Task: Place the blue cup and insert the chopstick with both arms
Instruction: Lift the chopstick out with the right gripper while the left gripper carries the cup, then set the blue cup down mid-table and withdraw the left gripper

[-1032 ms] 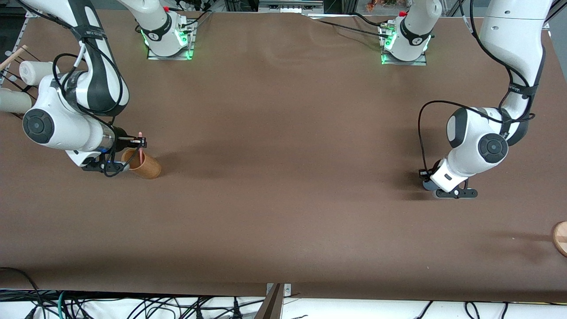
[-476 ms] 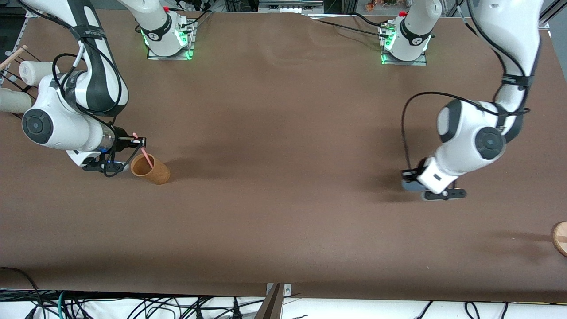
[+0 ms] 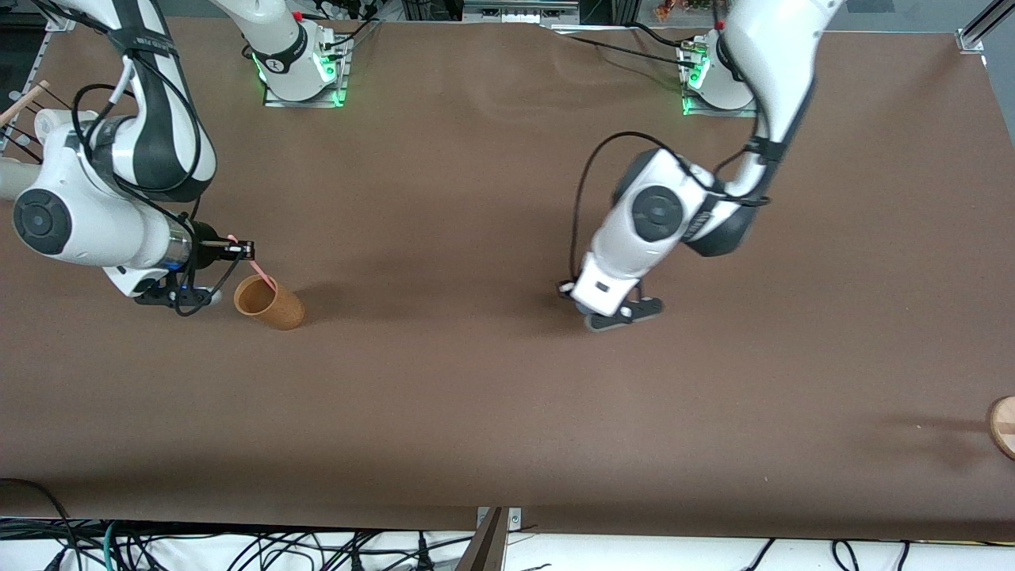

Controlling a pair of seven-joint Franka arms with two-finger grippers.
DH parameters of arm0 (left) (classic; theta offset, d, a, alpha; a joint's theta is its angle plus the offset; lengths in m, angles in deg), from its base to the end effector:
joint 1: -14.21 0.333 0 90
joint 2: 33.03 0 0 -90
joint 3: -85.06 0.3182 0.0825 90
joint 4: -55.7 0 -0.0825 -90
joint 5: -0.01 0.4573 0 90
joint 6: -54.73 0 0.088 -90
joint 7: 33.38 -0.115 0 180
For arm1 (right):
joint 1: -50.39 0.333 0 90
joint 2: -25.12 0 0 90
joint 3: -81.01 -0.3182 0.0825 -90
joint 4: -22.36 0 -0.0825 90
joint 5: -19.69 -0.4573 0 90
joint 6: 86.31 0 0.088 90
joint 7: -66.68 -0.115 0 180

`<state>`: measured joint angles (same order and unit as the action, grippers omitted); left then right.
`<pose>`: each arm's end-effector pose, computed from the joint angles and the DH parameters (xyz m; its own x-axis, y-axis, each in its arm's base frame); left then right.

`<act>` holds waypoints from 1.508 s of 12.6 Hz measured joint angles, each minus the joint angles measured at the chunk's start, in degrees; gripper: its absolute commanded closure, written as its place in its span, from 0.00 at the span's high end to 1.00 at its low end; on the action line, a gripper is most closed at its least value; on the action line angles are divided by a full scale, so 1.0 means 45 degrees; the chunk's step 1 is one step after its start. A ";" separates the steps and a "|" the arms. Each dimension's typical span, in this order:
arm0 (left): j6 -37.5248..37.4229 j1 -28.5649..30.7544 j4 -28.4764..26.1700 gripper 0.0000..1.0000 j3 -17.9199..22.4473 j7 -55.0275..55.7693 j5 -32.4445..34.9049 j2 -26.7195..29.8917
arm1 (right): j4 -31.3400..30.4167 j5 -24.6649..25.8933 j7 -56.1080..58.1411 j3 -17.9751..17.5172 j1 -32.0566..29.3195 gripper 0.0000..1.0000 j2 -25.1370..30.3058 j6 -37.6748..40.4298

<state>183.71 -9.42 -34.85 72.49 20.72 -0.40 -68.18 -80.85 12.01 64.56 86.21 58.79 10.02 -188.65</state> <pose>0.6287 -0.4371 0.2455 0.9353 0.3475 -0.0666 0.3534 -0.9262 0.1315 0.6557 0.0514 0.3408 0.9604 -0.0152 -0.2784 -0.0401 -0.9957 -0.0841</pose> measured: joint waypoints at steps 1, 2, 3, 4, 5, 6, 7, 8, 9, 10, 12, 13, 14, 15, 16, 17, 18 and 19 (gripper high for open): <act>0.0000 -0.0544 0.0466 0.00 0.0118 0.0924 0.0180 -0.0412 | 0.0549 -0.0005 -0.0066 -0.0004 0.0001 0.11 0.0046 0.0782; -0.0001 -0.1061 0.0876 0.00 0.0311 0.1711 0.0402 -0.0820 | 0.1163 -0.0008 -0.0146 -0.0009 0.0003 0.11 0.0122 0.1678; 0.0001 -0.1439 0.1156 0.00 0.0466 0.2310 0.0658 -0.1196 | 0.1772 -0.0012 -0.0234 -0.0027 0.0004 0.11 0.0214 0.2563; 0.0005 -0.1663 0.1308 0.00 0.0562 0.2752 0.0959 -0.1531 | 0.2364 -0.0020 -0.0346 -0.0048 0.0006 0.11 0.0307 0.3414; 0.0030 -0.1768 0.1401 0.00 0.0604 0.3142 0.1295 -0.1830 | 0.2934 -0.0032 -0.0468 -0.0084 0.0007 0.11 0.0397 0.4156; 0.0029 -0.1806 0.1537 0.00 0.0609 0.3559 0.1573 -0.2006 | 0.3420 -0.0052 -0.0599 -0.0174 0.0007 0.11 0.0493 0.4731; 0.0010 -0.1836 0.1586 0.03 0.0614 0.3941 0.1725 -0.2031 | 0.3792 -0.0070 -0.0807 -0.0324 0.0013 0.11 0.0575 0.5138; 0.0015 -0.1845 0.1608 0.12 0.0615 0.4210 0.1812 -0.2040 | 0.4070 -0.0093 -0.1121 -0.0502 0.0048 0.12 0.0639 0.5380; 0.0042 -0.1845 0.1654 0.20 0.0619 0.4333 0.1830 -0.2067 | 0.4264 -0.0141 -0.1574 -0.0721 0.0143 0.12 0.0683 0.5529; 0.0117 -0.1843 0.1741 0.40 0.0631 0.4382 0.1831 -0.2120 | 0.4347 -0.0314 -0.2257 -0.0965 0.0317 0.12 0.0705 0.5579; 0.0141 -0.1828 0.2032 1.00 0.0660 0.4425 0.1831 -0.2186 | 0.4368 -0.1062 -0.3690 -0.1335 0.0743 0.12 0.0700 0.5565; 0.0060 -0.1813 0.2237 1.00 0.0666 0.4432 0.1831 -0.2182 | 0.4412 -0.1306 -0.4219 -0.1396 0.1041 0.12 0.0680 0.5545; 0.0014 -0.1799 0.2419 1.00 0.0670 0.4432 0.1831 -0.2169 | 0.4611 -0.1387 -0.4795 -0.1407 0.1385 0.12 0.0601 0.5513; -0.0077 -0.1776 0.2574 1.00 0.0672 0.4403 0.1805 -0.2129 | 0.4896 -0.1420 -0.5441 -0.1426 0.1699 0.12 0.0468 0.5486; -0.0415 -0.1720 0.2751 1.00 0.0672 0.4153 0.1678 -0.2026 | 0.5149 -0.1435 -0.5968 -0.1448 0.1972 0.12 0.0332 0.5483; -0.1025 -0.1602 0.2923 1.00 0.0690 0.3355 0.1239 -0.1789 | 0.5378 -0.1442 -0.6395 -0.1458 0.2224 0.12 0.0184 0.5479; -0.1897 -0.1354 0.3097 1.00 0.0738 0.2143 0.0691 -0.1351 | 0.5642 -0.1455 -0.6831 -0.1465 0.2484 0.12 -0.0005 0.5464; -0.2836 -0.0962 0.3204 1.00 0.0796 0.0905 0.0353 -0.0766 | 0.5961 -0.1487 -0.7286 -0.1473 0.2773 0.12 -0.0237 0.5427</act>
<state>170.95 -13.75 -20.43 76.07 24.80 1.18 -71.63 -54.03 5.31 31.77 79.58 71.26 8.96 -164.23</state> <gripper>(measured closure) 0.000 0.881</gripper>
